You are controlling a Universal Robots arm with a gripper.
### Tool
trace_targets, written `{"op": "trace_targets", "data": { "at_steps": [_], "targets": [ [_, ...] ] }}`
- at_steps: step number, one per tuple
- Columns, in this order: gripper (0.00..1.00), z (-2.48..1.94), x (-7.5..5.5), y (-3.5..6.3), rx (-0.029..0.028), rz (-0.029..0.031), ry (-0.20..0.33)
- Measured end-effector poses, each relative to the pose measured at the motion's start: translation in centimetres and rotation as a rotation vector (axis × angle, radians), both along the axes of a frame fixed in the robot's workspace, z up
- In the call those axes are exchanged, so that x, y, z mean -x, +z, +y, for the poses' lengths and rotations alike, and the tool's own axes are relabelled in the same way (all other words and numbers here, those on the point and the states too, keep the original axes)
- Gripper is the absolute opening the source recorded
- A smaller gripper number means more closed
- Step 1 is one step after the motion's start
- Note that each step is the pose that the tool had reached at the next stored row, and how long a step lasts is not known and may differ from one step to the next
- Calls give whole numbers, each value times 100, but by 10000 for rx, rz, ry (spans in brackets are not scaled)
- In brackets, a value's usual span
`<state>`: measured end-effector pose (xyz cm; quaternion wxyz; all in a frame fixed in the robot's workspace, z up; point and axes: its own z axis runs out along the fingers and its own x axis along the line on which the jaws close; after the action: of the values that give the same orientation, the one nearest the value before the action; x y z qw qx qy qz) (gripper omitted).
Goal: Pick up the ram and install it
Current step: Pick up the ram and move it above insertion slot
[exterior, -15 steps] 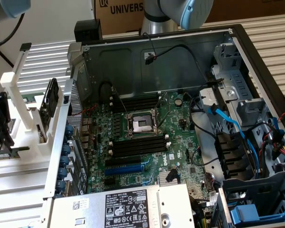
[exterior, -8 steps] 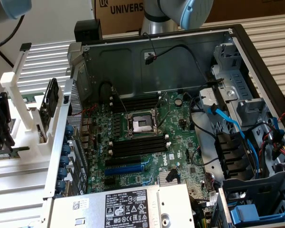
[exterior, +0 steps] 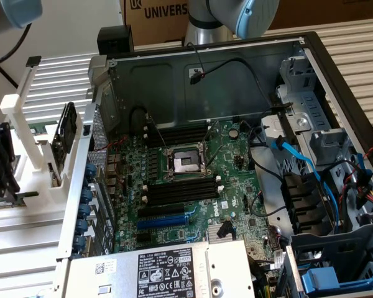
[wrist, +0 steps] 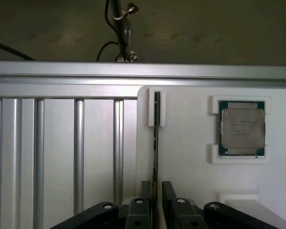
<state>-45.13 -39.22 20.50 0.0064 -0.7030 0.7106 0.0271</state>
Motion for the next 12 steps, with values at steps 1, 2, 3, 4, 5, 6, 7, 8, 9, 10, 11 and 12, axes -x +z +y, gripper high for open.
{"op": "trace_targets", "data": {
  "at_steps": [1, 2, 3, 4, 5, 6, 7, 8, 9, 10, 11, 12],
  "targets": [
    [24, 1, 0, -6, 0, 0, 25],
    [24, 3, 0, -9, 1, 1, 45],
    [24, 4, 0, -14, 1, 2, 69],
    [24, 5, 0, -21, 0, 1, 90],
    [24, 6, 0, -27, 0, 1, 109],
    [24, 8, 1, -35, 0, 1, 130],
    [24, 9, 0, -41, 1, 1, 149],
    [24, 11, 0, -47, 1, 2, 169],
    [24, 12, 0, -53, 1, 2, 185],
    [24, 12, 0, -58, 1, 2, 202],
    [24, 13, 0, -64, 1, 2, 214],
    [24, 13, 1, -69, 1, 2, 224]
  ]
}}
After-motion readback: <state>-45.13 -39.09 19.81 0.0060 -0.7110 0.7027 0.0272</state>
